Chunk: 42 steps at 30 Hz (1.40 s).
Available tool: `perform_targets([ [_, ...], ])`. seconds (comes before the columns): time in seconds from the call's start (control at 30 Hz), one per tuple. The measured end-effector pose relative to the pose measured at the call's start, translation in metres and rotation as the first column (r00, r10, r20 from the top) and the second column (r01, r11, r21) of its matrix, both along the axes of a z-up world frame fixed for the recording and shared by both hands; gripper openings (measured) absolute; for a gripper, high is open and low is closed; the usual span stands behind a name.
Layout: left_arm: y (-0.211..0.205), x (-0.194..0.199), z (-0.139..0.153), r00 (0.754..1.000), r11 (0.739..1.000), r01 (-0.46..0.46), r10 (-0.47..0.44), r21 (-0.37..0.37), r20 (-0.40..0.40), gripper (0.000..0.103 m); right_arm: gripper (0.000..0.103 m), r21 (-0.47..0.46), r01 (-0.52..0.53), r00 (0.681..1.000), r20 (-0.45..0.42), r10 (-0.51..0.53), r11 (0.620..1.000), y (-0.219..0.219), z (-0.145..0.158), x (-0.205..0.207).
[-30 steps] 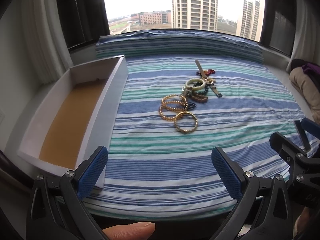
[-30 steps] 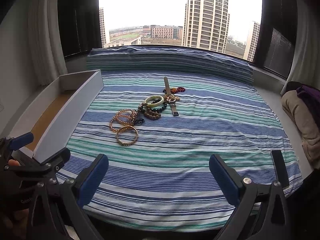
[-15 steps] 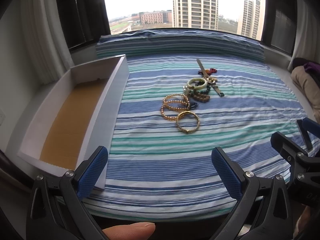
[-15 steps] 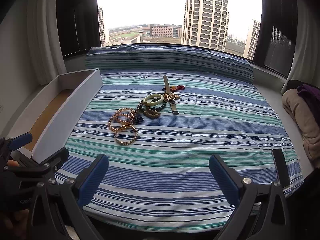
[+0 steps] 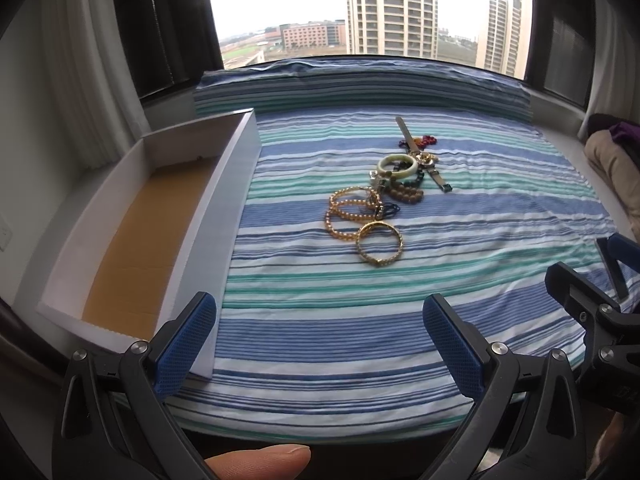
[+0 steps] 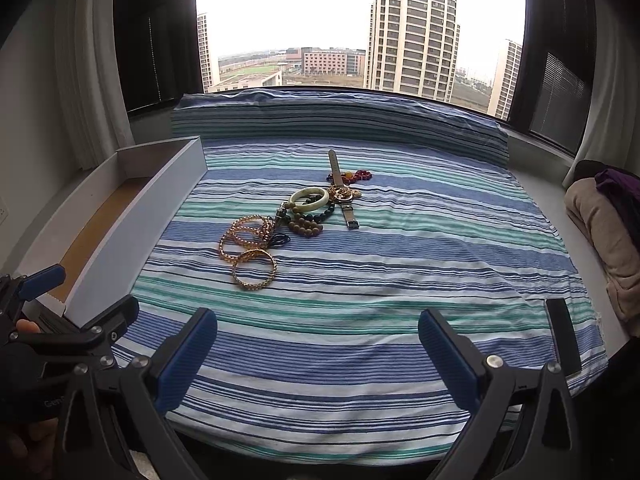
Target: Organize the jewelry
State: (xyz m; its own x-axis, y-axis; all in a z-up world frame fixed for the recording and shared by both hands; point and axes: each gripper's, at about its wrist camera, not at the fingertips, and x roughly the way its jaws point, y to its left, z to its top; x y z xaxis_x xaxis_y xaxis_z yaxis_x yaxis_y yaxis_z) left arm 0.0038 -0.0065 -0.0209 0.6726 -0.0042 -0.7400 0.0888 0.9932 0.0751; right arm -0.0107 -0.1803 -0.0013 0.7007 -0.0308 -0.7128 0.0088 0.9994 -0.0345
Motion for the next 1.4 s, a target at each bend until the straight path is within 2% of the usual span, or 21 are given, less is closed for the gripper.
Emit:
perform_targets([
  [0.5,0.001,0.001,-0.002,1.000,1.000,-0.007,0.007,0.026,0.005,0.103,0.102,0.000,0.000,1.000,0.000,0.000,1.000,0.000,0.000,0.000],
  [0.63,0.007,-0.001,-0.004,1.000,1.000,-0.004,0.004,0.003,0.010,0.103,0.102,0.000,0.000,1.000,0.000,0.000,1.000,0.000,0.000,0.000],
  [0.77,0.016,-0.006,-0.013,1.000,1.000,0.014,-0.014,0.017,0.027,0.103,0.102,0.018,-0.026,1.000,0.005,0.026,0.999,-0.006,0.000,0.006],
  [0.83,0.024,-0.005,-0.025,1.000,1.000,0.012,-0.012,0.019,-0.010,0.103,0.102,0.048,-0.067,0.998,0.000,0.067,0.997,-0.012,-0.004,0.017],
  [0.9,0.029,-0.004,-0.036,0.998,1.000,0.029,-0.029,0.008,-0.056,0.103,0.102,0.044,-0.111,0.992,-0.047,0.113,0.993,-0.013,-0.019,0.040],
  [0.97,0.032,-0.009,-0.041,0.998,0.999,0.030,-0.030,0.012,-0.058,0.103,0.102,0.037,-0.155,0.979,-0.132,0.158,0.987,-0.008,-0.044,0.071],
  [1.1,0.037,-0.014,-0.041,0.999,0.999,0.030,-0.029,0.013,-0.045,0.103,0.102,0.142,-0.250,0.927,-0.252,0.279,0.958,0.011,-0.094,0.130],
  [1.2,0.044,-0.012,-0.041,0.998,1.000,0.020,-0.021,-0.019,-0.059,0.103,0.102,0.134,-0.302,0.904,-0.274,0.329,0.944,0.036,-0.123,0.164],
  [1.27,0.050,-0.010,-0.043,0.998,0.999,0.005,-0.007,-0.035,-0.069,0.103,0.102,0.107,-0.313,0.901,-0.280,0.330,0.944,0.050,-0.137,0.180],
  [1.4,0.056,-0.005,-0.048,0.996,0.998,-0.012,0.007,-0.059,-0.088,0.103,0.102,0.136,-0.328,0.878,-0.320,0.355,0.935,0.066,-0.160,0.205],
])
